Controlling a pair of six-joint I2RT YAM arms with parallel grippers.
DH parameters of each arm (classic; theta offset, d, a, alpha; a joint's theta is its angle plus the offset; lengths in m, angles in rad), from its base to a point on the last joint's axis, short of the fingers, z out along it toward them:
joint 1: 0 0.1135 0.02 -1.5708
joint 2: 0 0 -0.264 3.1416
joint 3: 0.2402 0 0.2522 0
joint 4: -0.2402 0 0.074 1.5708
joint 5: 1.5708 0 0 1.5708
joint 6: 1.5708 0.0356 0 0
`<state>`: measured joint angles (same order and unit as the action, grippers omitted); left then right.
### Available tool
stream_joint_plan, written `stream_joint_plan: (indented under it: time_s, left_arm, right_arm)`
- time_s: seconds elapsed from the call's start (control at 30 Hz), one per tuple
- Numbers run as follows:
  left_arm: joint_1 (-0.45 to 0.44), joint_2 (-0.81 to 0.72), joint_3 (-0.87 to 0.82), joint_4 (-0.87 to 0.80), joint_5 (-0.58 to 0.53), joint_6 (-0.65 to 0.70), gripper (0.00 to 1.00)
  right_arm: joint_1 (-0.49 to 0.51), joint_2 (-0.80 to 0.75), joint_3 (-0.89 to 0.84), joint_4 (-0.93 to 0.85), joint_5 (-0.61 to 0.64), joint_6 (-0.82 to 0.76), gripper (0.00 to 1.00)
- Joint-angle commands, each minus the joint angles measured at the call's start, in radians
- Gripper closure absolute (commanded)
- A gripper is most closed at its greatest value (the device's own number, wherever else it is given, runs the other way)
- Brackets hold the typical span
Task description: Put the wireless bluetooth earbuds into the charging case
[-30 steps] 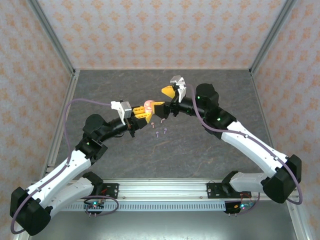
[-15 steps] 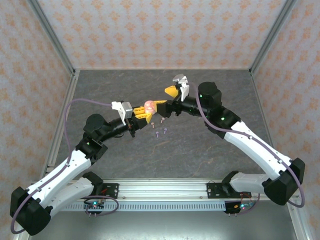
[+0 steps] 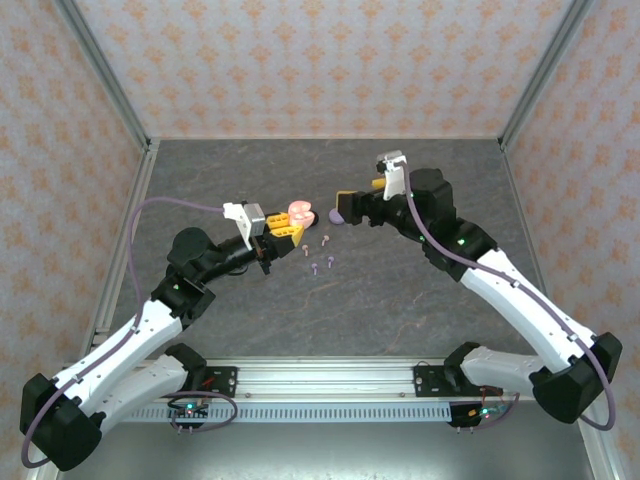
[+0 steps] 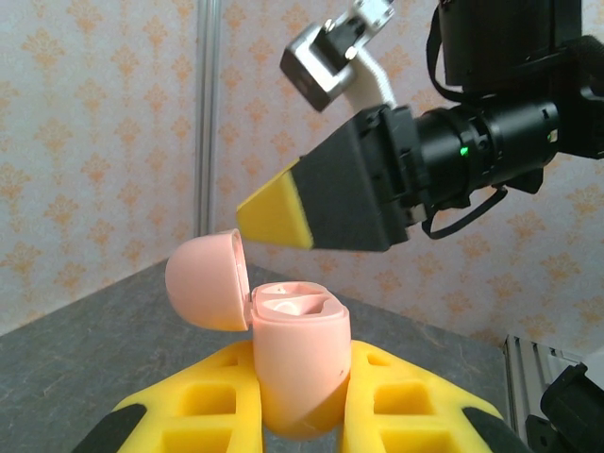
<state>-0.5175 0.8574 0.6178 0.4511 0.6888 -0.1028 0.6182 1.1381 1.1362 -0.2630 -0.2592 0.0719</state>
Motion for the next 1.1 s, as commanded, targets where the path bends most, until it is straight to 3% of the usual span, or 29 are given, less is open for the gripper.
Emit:
stream_joint_plan:
  time_s: [0.0,0.47,0.87,1.07]
  left_arm:
    - [-0.012,-0.008,0.005,-0.002,-0.026,0.022,1.0]
    - [-0.01,-0.037,0.002,-0.034,-0.031,0.029,1.0]
    - [-0.011,-0.064,-0.013,-0.049,-0.04,0.042,1.0]
    - [-0.011,-0.066,-0.015,-0.049,-0.038,0.045,1.0]
  right_arm:
    - [-0.004,0.037,-0.021,-0.067,0.111,0.084,0.07]
    - [-0.006,0.322,-0.06,-0.018,0.051,0.264,0.06]
    - [-0.006,0.583,0.061,-0.1,-0.006,0.29,0.2]
    - [0.001,0.681,0.111,-0.14,-0.025,0.289,0.31]
